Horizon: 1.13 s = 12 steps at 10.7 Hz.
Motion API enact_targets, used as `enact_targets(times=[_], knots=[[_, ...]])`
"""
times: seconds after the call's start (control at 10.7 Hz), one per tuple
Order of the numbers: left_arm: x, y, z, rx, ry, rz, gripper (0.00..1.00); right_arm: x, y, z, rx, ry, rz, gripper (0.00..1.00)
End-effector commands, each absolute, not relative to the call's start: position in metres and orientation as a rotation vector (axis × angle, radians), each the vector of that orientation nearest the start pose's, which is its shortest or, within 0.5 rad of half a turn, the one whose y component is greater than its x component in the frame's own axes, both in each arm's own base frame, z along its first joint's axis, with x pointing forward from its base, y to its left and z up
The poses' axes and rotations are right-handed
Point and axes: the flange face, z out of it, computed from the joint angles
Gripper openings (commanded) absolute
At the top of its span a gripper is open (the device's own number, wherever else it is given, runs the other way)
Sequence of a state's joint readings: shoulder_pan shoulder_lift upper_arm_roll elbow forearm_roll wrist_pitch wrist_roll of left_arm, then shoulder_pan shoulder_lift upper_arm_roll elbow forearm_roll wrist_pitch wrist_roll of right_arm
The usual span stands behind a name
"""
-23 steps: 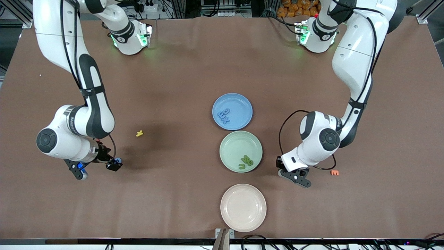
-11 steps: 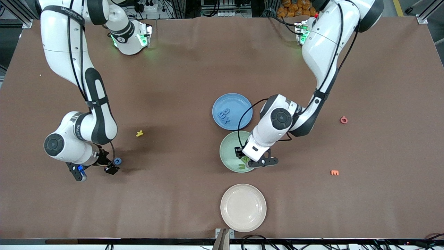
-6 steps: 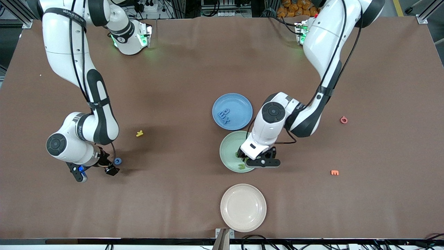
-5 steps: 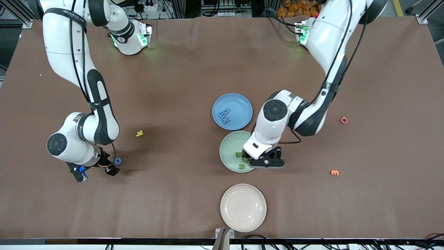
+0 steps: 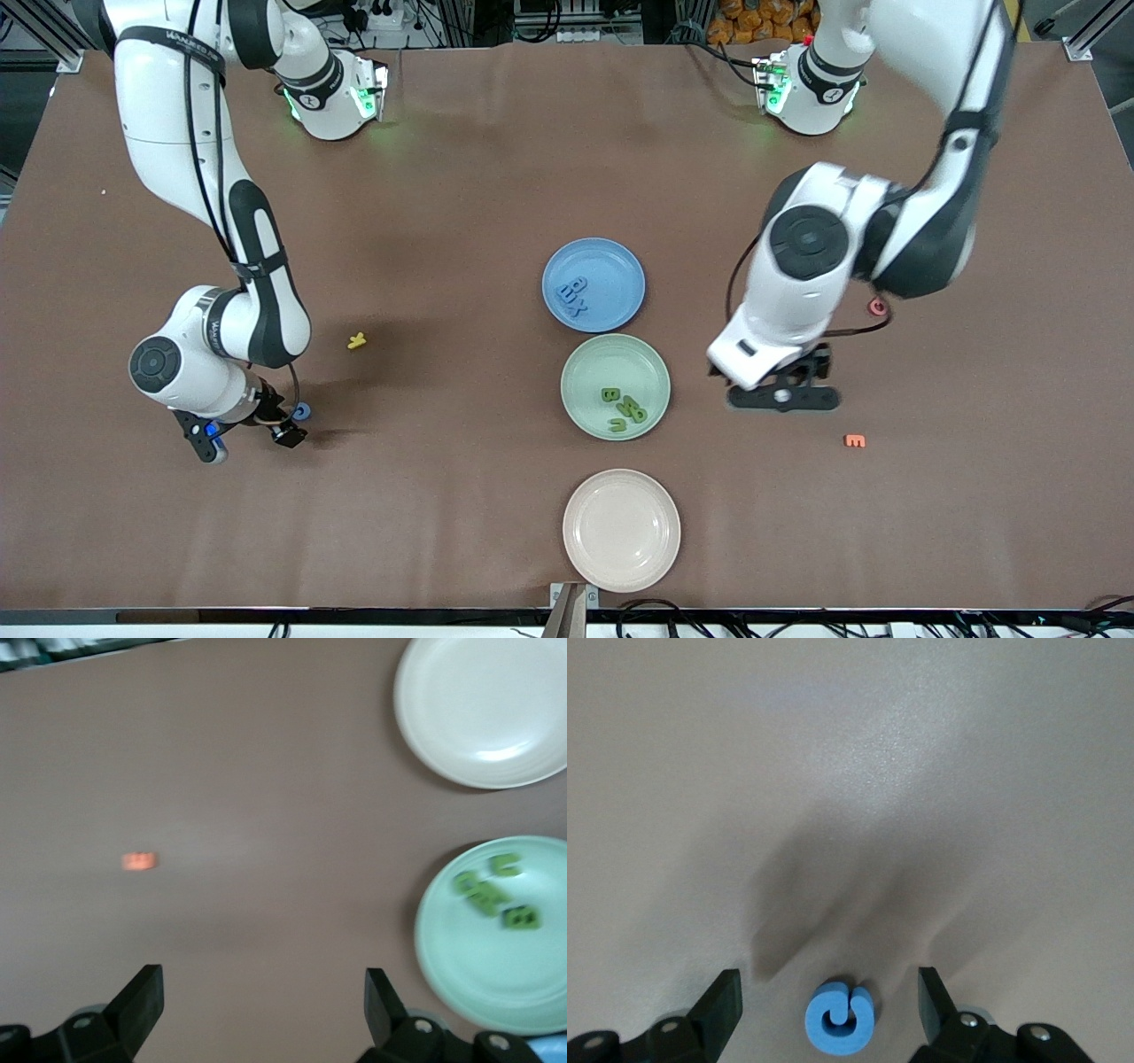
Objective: Sort letters by color into matching plates
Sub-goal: 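Grasp blue c with the right gripper while the left gripper withdraws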
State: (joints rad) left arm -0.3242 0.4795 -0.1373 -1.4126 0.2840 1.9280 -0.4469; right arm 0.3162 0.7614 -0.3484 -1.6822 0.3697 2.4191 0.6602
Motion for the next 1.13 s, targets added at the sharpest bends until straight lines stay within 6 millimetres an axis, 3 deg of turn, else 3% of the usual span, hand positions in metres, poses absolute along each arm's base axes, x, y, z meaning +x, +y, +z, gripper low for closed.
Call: enact_targets(times=[0.0,0.28,0.56,1.03], knots=[[0.633,-0.190,0.510,-3.071,0.102,-0.080,1.00,0.673,0.007,0.175,-2.826,1.307,-0.054,0.81],[0.613,-0.143,0.559,-3.063,0.018,-0.038,1.00,0.663,0.009,0.169,-2.845,1.275,-0.060,0.81],[0.603,-0.090,0.584,-3.182,-0.170,0.032,1.00,0.660,0.016,0.171,-2.847,1.264,-0.055,0.81],[0.589,-0.091,0.597,-3.179,-0.140,0.028,1.00,0.655,0.018,0.170,-2.850,1.260,-0.042,0.79]])
